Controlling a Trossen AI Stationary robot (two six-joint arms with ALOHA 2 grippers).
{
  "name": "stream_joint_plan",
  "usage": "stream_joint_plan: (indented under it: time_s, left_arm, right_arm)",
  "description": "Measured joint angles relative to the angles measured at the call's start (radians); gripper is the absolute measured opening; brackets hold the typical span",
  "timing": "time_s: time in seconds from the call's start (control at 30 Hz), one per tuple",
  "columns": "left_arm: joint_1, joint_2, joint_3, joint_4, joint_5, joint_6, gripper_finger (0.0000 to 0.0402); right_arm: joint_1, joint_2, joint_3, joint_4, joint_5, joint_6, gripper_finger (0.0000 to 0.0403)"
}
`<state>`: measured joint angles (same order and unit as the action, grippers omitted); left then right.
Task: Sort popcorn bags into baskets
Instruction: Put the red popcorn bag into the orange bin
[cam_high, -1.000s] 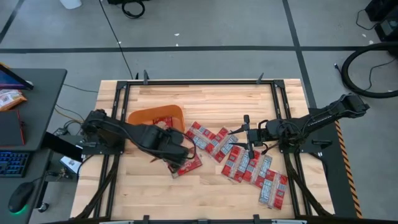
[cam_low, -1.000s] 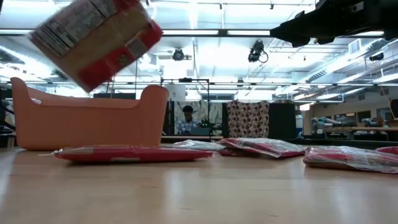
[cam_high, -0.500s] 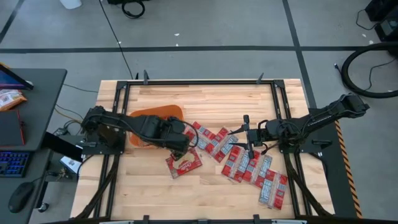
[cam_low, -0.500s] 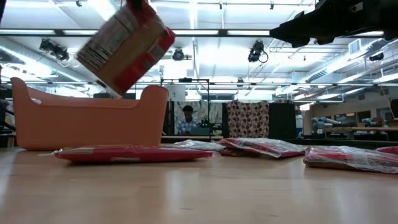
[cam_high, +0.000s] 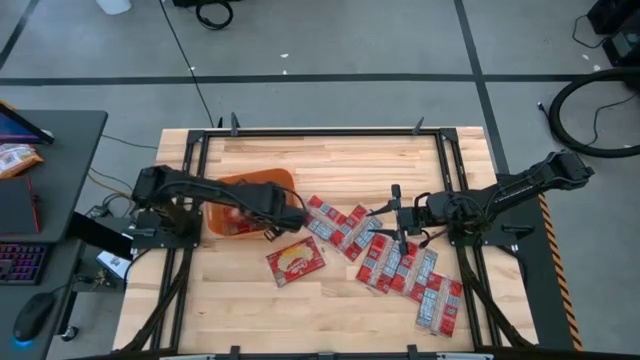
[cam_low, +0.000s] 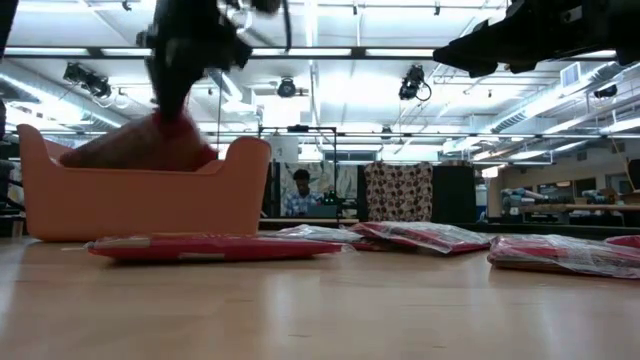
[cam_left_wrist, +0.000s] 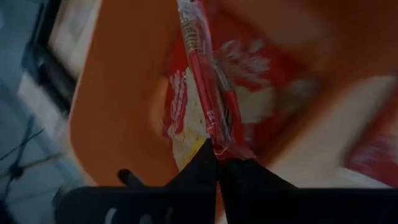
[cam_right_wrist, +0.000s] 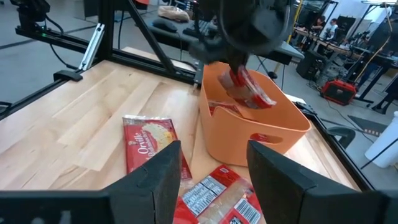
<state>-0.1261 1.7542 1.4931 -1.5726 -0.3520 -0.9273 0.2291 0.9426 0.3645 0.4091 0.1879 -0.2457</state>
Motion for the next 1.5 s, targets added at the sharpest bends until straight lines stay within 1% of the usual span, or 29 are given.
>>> stream_joint_plan:
  time_s: [0.07,0.13,0.27,0.43,0.53,0.6,0.67,0.73,0.83,0.9,0.97,1.07,1.17,1.23,1.43,1.5]
  left_arm:
    - [0.024,0.000,-0.038,0.002,-0.007,-0.003,0.0010]
    - [0.043,-0.002,-0.065,0.001,-0.020,-0.005,0.0021]
    - [0.066,-0.002,-0.073,0.003,-0.033,-0.008,0.0069]
    - [0.069,-0.002,-0.034,0.007,-0.024,-0.001,0.0139]
    - [0.055,-0.002,0.031,0.060,0.009,0.050,0.0166]
    - [0.030,-0.002,0.075,0.141,0.044,0.128,0.0173]
    - [-0.009,-0.002,0.102,0.272,0.065,0.211,0.0174]
    - [-0.053,-0.002,0.104,0.395,0.064,0.272,0.0172]
    - [-0.117,0.011,0.105,0.537,0.058,0.357,0.0169]
    - [-0.157,0.024,0.102,0.563,0.043,0.391,0.0167]
    - [-0.192,0.042,0.103,0.604,0.006,0.395,0.0167]
    - [-0.239,0.077,0.103,0.612,-0.069,0.382,0.0167]
    - [-0.271,0.128,0.102,0.621,-0.104,0.325,0.0173]
    - [-0.278,0.163,0.103,0.649,-0.099,0.289,0.0183]
    - [-0.288,0.260,0.103,0.709,0.021,0.267,0.0223]
    - [-0.294,0.277,0.104,0.709,0.039,0.267,0.0231]
  right_arm:
    - [-0.005,0.000,0.000,0.000,0.000,0.000,0.0187]
    - [-0.008,0.000,0.000,0.000,0.000,0.000,0.0187]
    - [-0.011,0.002,0.000,0.000,0.000,0.000,0.0187]
    - [-0.011,0.002,0.000,-0.002,-0.001,0.000,0.0187]
    - [-0.011,0.002,0.000,-0.002,-0.001,0.000,0.0187]
    - [-0.011,0.002,0.000,-0.004,-0.001,0.000,0.0187]
    - [-0.011,0.002,0.000,-0.005,-0.001,0.000,0.0187]
    - [-0.011,0.002,0.000,-0.005,-0.002,0.000,0.0187]
    - [-0.011,0.002,0.000,-0.005,-0.001,0.000,0.0187]
    - [-0.011,0.002,0.000,-0.006,-0.001,0.000,0.0187]
    - [-0.011,0.002,0.000,-0.006,-0.001,0.000,0.0187]
    - [-0.011,0.005,0.000,0.000,-0.001,0.000,0.0187]
    - [-0.011,0.010,0.001,0.009,-0.005,0.000,0.0187]
    - [-0.011,0.013,0.000,0.008,-0.006,-0.001,0.0187]
    - [-0.022,0.021,0.001,0.017,-0.007,-0.001,0.0187]
    - [-0.023,0.021,0.000,0.016,-0.008,0.000,0.0187]
